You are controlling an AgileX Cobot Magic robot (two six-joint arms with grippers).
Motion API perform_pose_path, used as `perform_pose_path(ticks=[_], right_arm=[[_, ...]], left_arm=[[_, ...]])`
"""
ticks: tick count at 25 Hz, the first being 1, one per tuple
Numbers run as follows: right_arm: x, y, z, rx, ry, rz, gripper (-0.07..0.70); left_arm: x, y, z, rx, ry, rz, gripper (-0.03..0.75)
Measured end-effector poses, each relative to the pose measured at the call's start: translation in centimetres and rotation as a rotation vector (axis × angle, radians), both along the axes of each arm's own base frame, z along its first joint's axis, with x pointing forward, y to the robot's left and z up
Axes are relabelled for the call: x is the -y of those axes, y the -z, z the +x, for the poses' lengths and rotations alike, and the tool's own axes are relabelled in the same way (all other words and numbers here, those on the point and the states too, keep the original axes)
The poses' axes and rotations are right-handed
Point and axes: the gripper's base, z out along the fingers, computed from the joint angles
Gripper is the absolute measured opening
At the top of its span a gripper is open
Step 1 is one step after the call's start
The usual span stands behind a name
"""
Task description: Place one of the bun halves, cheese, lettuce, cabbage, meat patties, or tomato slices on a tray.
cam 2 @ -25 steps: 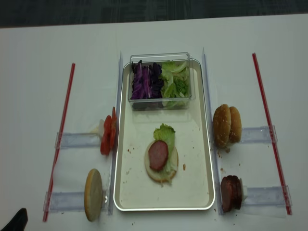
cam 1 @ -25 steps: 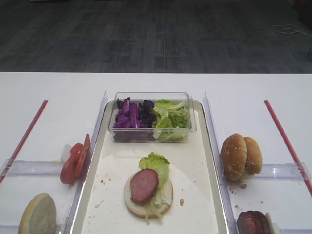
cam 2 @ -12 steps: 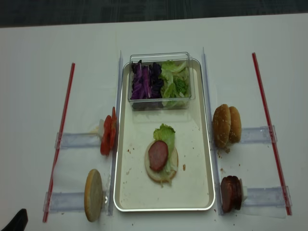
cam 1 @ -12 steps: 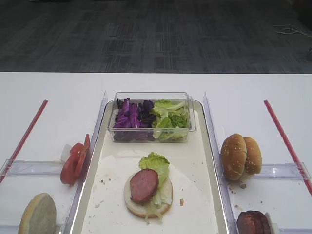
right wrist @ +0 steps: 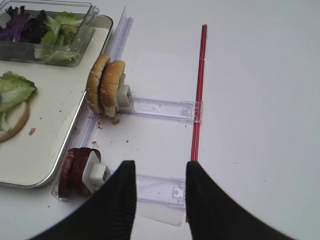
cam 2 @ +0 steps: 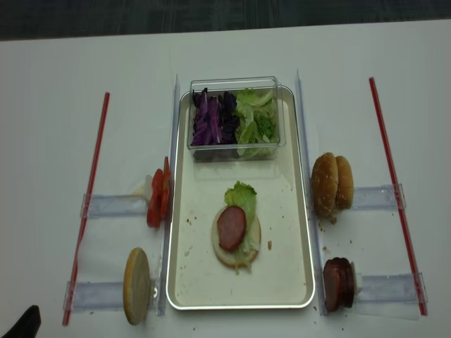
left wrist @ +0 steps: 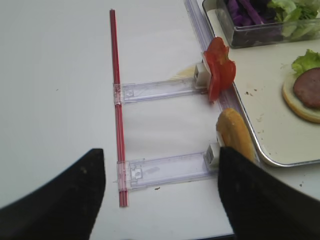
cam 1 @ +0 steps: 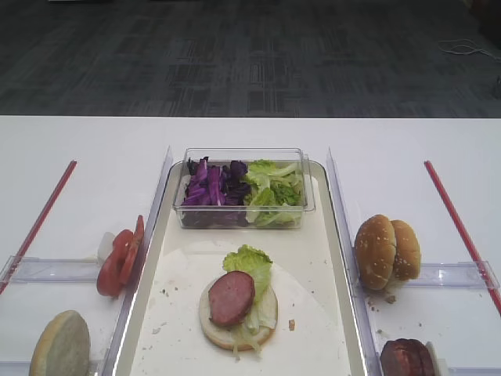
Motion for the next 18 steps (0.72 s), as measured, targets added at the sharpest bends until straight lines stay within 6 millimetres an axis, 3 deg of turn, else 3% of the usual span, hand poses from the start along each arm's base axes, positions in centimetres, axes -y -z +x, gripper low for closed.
perform_pose_path(ticks=[18], right_arm=[[0.0, 0.0, 0.0, 0.0, 0.001, 0.002, 0.202]], left_arm=[[0.0, 0.0, 0.0, 0.0, 0.0, 0.0, 0.456]])
